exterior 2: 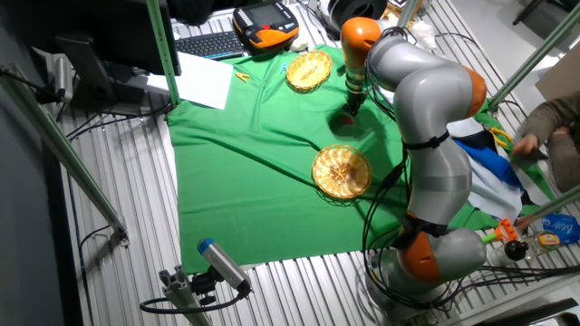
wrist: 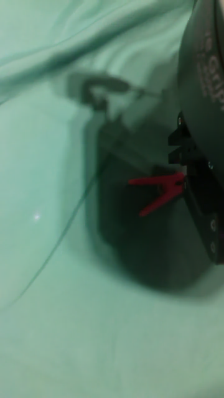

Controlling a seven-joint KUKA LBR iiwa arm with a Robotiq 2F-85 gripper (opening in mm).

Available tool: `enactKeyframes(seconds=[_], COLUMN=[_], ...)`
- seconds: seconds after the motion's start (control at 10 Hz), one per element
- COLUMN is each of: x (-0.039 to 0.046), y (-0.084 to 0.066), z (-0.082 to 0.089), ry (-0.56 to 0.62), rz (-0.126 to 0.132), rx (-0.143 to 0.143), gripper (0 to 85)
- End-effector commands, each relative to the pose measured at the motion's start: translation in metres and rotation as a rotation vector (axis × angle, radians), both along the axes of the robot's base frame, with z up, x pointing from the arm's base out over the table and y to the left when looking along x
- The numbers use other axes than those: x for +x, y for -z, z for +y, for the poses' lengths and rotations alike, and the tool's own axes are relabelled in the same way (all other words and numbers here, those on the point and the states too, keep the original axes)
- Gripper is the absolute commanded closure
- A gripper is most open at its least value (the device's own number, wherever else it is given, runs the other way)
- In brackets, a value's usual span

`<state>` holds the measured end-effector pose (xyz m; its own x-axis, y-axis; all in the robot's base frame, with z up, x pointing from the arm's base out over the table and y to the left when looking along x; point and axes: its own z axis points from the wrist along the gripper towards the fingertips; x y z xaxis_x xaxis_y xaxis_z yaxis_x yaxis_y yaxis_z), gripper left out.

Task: Use a clamp

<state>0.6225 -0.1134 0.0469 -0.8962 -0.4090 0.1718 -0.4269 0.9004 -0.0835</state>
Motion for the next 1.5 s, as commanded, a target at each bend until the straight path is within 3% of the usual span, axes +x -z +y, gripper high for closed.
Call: enactKeyframes(seconds=[0.0, 0.4, 0.9, 1.0, 1.1, 1.2, 1.4], x=[-0.001, -0.006, -0.0172, -0.016, -0.0153, -0.0183, -0.022], y=[0.002, 0.01, 0.022, 0.018, 0.015, 0.011, 0.009], z=[0.001, -0.004, 0.005, 0.006, 0.007, 0.01, 0.014], ry=[-0.001, -0.002, -0.006, -0.006, -0.002, 0.005, 0.012], rz=[-0.003, -0.011, -0.037, -0.032, -0.011, -0.004, -0.009], rx=[-0.008, -0.005, -0.01, -0.01, 0.002, -0.003, -0.01], gripper=[68.0, 68.0, 68.0, 68.0, 68.0, 68.0, 68.0])
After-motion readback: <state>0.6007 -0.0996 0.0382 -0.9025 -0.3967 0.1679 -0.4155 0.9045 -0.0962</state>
